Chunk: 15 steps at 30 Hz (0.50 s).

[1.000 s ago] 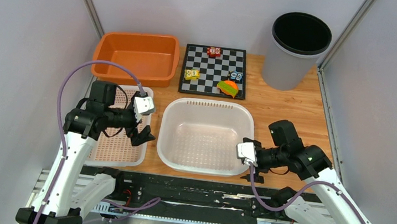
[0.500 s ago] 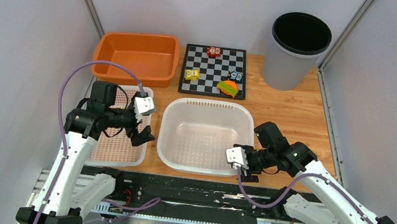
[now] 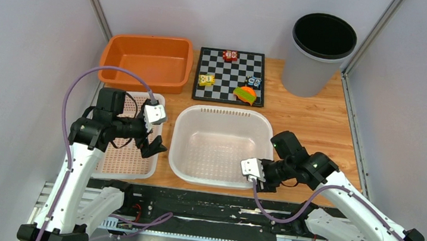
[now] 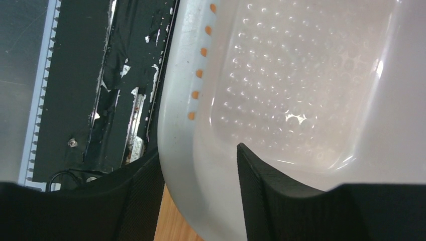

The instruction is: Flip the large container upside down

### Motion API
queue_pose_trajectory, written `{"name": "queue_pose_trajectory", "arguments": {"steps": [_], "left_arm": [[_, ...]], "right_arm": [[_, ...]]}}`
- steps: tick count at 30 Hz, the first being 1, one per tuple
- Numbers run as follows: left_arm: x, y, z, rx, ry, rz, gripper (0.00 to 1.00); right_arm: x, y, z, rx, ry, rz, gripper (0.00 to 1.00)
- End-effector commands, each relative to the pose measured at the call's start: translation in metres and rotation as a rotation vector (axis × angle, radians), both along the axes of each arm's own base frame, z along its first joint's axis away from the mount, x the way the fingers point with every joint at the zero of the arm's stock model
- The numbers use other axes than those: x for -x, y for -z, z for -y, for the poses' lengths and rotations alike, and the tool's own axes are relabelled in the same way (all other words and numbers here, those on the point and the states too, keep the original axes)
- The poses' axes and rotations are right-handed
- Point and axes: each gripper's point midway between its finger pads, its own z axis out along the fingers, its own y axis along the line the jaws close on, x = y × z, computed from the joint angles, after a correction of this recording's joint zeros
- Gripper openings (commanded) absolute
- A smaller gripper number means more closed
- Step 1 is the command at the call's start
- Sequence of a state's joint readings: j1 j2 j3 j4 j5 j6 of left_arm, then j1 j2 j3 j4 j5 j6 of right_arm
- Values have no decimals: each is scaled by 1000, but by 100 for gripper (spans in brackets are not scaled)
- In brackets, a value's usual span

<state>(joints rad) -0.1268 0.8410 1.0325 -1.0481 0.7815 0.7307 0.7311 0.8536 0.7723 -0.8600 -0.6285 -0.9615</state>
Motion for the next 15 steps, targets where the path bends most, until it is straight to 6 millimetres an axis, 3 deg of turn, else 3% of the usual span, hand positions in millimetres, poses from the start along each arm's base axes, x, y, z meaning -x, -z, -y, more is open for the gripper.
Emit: {"name": "queue_pose_trajectory", "arguments": {"steps": [1,15], "left_arm": [[2,-2,2,6,22,28,100],[3,-3,2,9,26,38,100]], "right_arm": [[9,6,0,16,-25,-35,51],[21,-10,-3,-26,-69,-63,11]]}}
